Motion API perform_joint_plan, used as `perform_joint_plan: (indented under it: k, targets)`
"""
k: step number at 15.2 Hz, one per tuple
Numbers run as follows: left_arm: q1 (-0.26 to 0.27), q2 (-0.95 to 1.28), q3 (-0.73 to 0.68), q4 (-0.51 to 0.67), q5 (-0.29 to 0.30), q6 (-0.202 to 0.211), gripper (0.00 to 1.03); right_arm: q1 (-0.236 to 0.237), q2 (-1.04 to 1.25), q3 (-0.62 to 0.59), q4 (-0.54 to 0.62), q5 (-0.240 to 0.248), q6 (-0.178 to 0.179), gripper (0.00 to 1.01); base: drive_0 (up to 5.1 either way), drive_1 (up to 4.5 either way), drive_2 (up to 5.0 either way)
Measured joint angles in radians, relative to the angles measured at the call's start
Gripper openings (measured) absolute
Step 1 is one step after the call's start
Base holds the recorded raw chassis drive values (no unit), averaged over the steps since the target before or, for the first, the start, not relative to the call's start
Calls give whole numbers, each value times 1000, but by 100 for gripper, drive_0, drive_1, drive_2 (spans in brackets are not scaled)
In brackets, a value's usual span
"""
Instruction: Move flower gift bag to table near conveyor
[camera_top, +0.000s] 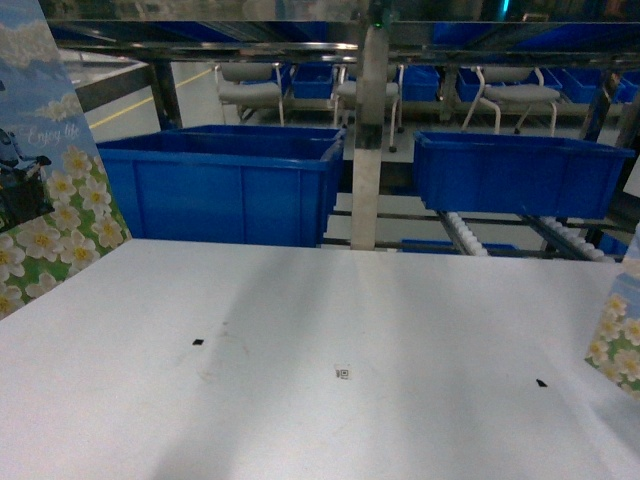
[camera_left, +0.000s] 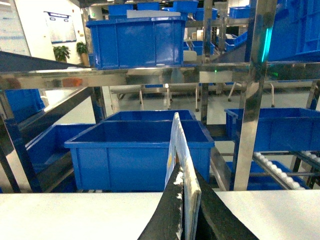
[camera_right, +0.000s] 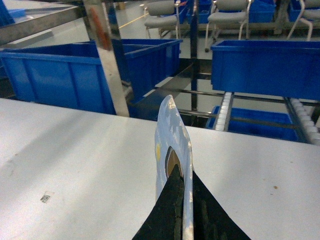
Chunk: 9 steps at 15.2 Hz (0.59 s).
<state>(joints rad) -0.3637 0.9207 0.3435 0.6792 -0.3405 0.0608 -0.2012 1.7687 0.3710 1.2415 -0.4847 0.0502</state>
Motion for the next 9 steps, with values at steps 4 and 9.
perform_joint_plan:
  k: [4, 9]
  targets:
    - [0, 0, 0, 0, 0, 0, 2, 42, 119, 43, 29, -9, -1, 2, 0, 0, 0]
    - [0, 0, 0, 0, 0, 0, 2, 24, 220, 71, 41, -39, -2, 2, 0, 0, 0]
